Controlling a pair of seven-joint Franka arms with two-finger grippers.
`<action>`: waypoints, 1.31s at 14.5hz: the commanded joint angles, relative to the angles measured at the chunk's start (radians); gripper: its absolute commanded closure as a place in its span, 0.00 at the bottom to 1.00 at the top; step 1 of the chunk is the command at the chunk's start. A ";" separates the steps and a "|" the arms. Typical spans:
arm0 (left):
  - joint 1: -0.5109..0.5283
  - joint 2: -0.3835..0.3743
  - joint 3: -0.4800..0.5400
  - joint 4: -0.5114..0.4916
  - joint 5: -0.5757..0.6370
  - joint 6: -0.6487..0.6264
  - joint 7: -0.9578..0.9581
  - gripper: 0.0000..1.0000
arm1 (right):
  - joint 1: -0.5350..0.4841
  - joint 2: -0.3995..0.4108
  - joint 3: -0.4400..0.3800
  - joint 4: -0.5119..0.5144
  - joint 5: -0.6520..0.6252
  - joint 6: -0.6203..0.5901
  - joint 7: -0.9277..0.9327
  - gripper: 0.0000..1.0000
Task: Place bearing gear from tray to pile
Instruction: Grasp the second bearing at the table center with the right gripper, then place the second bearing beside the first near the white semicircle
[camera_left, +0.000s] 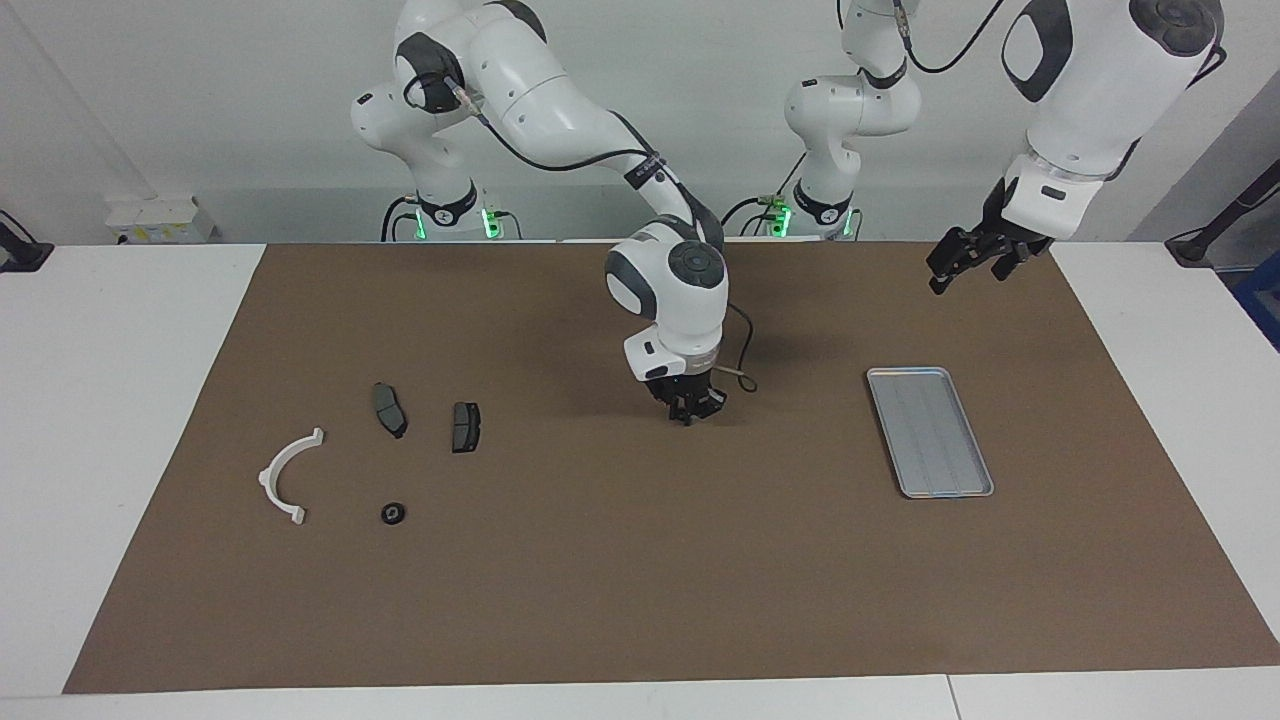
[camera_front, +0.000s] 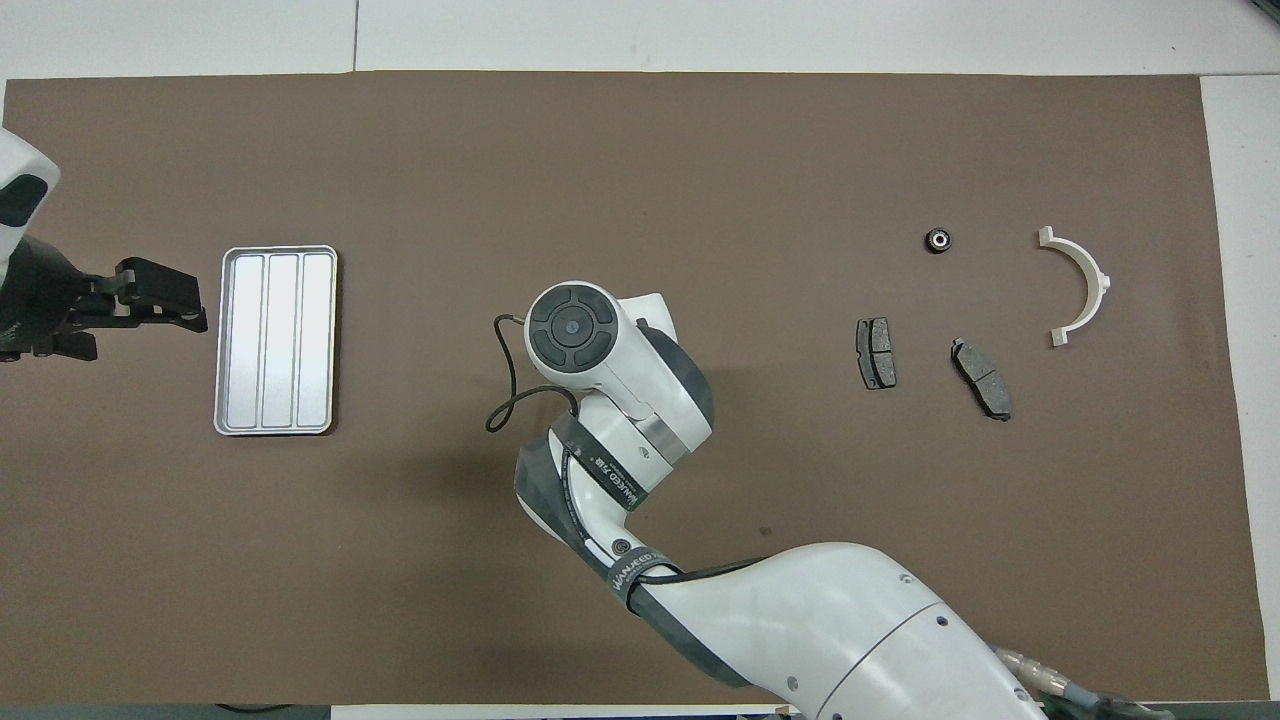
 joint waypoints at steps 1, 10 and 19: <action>-0.005 -0.022 0.006 -0.022 -0.014 0.001 0.003 0.00 | -0.020 -0.005 0.012 0.034 -0.005 -0.072 -0.035 1.00; -0.005 -0.022 0.006 -0.022 -0.014 -0.001 0.001 0.00 | -0.342 -0.207 0.012 0.128 0.013 -0.391 -0.728 1.00; -0.005 -0.022 0.006 -0.022 -0.014 0.001 0.001 0.00 | -0.675 -0.214 0.012 0.085 0.016 -0.324 -1.382 1.00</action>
